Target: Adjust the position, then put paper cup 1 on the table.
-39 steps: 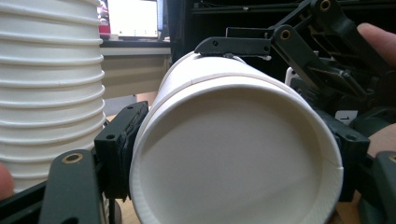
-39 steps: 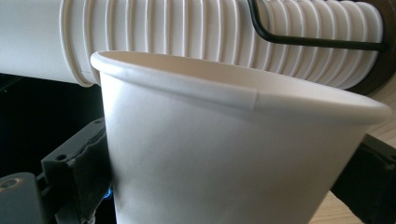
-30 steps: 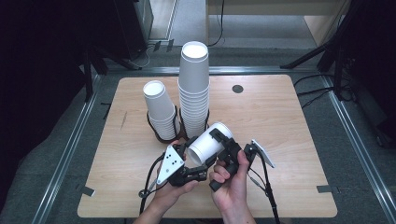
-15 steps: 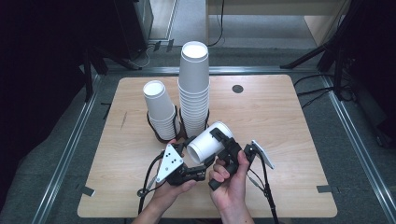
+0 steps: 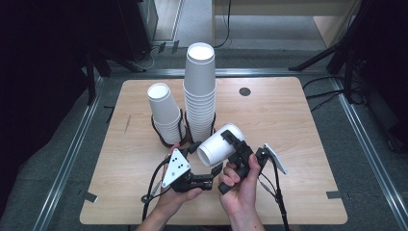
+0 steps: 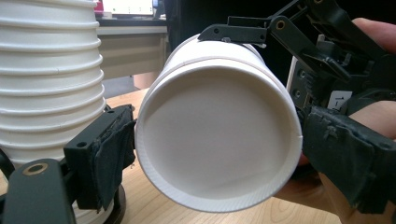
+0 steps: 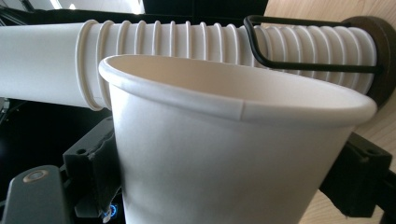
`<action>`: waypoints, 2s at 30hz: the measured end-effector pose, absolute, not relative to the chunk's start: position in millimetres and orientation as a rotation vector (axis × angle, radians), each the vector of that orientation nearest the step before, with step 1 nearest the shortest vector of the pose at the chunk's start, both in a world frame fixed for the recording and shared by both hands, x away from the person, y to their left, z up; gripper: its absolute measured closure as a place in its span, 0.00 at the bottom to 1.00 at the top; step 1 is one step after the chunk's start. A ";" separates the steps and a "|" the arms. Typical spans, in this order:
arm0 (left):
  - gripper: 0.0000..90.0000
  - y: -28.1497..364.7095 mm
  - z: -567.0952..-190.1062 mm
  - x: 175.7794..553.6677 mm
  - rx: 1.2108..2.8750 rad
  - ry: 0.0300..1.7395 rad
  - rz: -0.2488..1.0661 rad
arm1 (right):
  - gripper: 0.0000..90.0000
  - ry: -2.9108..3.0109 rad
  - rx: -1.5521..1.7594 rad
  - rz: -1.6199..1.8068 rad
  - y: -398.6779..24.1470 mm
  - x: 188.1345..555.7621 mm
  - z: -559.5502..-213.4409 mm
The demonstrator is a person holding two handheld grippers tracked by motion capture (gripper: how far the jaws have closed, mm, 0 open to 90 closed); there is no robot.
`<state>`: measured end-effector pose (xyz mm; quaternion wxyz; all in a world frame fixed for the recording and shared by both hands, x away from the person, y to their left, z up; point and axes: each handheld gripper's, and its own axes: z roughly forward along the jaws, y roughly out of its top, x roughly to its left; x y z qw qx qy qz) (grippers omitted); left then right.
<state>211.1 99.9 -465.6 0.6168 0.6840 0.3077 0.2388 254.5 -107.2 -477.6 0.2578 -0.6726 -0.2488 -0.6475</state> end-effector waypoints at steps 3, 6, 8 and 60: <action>0.11 100.0 -465.2 210.9 1.576 0.709 0.551 | 0.14 -0.698 -1.834 -1.789 -109.1 254.5 -477.7; 0.11 100.9 -464.6 211.0 1.576 0.711 0.557 | 0.14 -0.702 -1.845 -1.803 -111.5 254.7 -479.8; 0.11 101.3 -464.5 210.8 1.576 0.710 0.559 | 0.14 -0.705 -1.857 -1.807 -113.6 254.3 -479.4; 0.11 113.5 -463.9 215.0 1.563 0.725 0.550 | 0.15 -1.546 -1.960 -2.540 -141.4 248.4 -420.2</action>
